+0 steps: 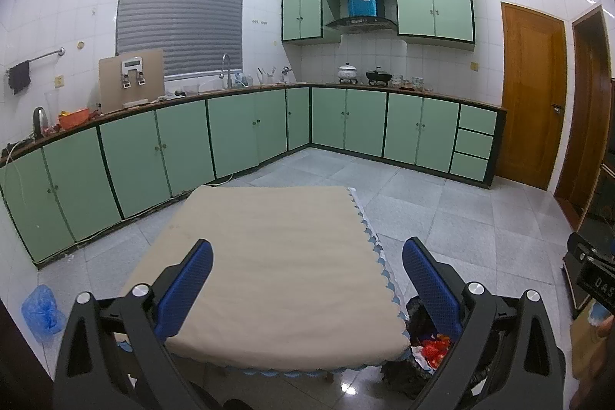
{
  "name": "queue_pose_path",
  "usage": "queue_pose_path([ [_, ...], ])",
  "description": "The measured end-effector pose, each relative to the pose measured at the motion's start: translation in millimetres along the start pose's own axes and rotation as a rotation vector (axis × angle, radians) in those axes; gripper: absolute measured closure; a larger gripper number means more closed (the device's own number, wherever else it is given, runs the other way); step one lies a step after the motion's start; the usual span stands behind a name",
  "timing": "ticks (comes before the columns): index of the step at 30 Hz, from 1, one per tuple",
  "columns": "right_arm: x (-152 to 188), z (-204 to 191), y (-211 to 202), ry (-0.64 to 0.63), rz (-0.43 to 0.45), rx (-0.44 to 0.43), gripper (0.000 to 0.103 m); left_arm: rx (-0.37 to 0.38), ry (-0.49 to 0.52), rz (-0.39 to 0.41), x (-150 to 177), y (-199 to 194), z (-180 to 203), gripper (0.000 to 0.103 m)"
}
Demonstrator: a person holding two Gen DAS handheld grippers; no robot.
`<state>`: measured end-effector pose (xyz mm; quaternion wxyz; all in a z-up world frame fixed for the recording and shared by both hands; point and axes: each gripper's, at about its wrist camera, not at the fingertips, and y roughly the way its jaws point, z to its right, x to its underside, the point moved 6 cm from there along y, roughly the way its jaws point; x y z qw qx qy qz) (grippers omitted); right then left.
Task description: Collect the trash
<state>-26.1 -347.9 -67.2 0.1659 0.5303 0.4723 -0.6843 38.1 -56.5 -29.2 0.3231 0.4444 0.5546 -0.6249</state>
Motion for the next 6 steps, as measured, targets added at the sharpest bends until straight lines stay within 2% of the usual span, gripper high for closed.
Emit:
queue_pose_path([
  [6,0.1,0.3,-0.2,0.0,0.0,0.001,0.005,0.005,-0.004,0.002,-5.3,-0.5,-0.2,0.006],
])
